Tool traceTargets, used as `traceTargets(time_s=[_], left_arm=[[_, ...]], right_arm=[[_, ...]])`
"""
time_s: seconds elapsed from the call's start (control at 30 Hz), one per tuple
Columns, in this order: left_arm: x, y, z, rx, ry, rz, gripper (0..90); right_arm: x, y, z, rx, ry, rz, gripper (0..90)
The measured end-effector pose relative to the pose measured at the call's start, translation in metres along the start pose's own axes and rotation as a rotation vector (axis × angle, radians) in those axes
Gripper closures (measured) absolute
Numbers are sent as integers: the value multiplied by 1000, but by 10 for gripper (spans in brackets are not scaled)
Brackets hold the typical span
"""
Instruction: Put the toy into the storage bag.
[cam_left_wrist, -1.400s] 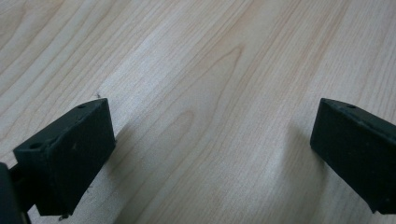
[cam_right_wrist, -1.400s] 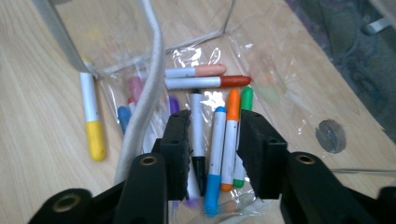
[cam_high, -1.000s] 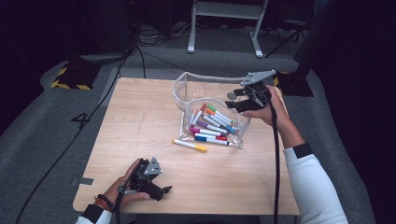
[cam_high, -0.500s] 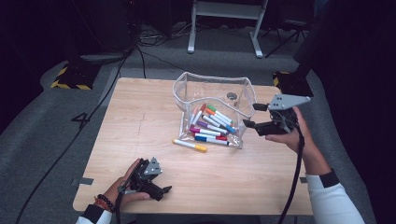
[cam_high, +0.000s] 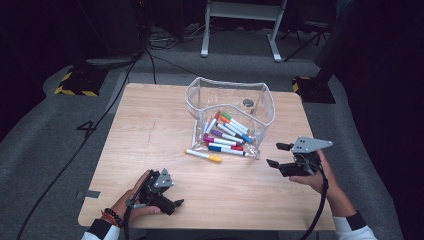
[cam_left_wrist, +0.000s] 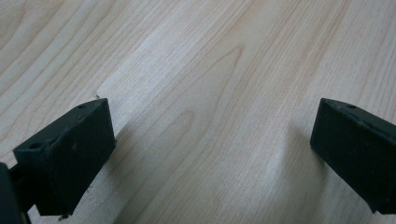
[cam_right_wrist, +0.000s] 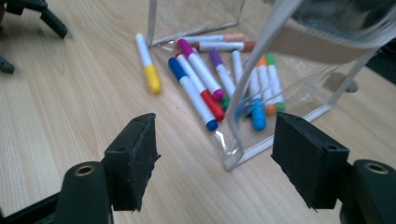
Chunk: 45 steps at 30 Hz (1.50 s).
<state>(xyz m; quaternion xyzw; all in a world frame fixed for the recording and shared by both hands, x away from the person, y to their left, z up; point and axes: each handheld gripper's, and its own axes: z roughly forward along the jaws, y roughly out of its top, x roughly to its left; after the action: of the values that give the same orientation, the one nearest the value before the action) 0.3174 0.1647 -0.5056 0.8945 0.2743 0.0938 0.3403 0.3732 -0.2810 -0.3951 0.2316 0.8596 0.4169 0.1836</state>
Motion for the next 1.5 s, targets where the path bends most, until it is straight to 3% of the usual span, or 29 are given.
traceTargets(time_s=[0.1,0.2,0.27,0.43,0.57,0.77,0.9,0.97,1.17,1.33,1.5], left_arm=[[0,0,0,0,0,0,1],[0,0,0,0,0,0,1],[0,0,0,0,0,0,2],[0,0,0,0,0,0,1],[0,0,0,0,0,1,1],[0,0,0,0,0,1,1],[0,0,0,0,0,1,1],[0,0,0,0,0,1,1],[0,0,0,0,0,1,1],[0,0,0,0,0,1,1],[0,0,0,0,0,1,1]], right_arm=[[6,-10,13,12,39,7,318],[19,-19,37,47,87,-9,325],[20,-20,41,50,98,-4,326],[36,-21,74,59,172,-16,330],[46,-14,103,60,203,-40,336],[54,1,146,73,192,-79,340],[55,12,169,67,196,-52,336],[55,15,178,89,200,-44,330],[54,20,198,102,184,-20,346],[53,22,200,92,185,6,495],[58,20,194,99,200,-13,669]])
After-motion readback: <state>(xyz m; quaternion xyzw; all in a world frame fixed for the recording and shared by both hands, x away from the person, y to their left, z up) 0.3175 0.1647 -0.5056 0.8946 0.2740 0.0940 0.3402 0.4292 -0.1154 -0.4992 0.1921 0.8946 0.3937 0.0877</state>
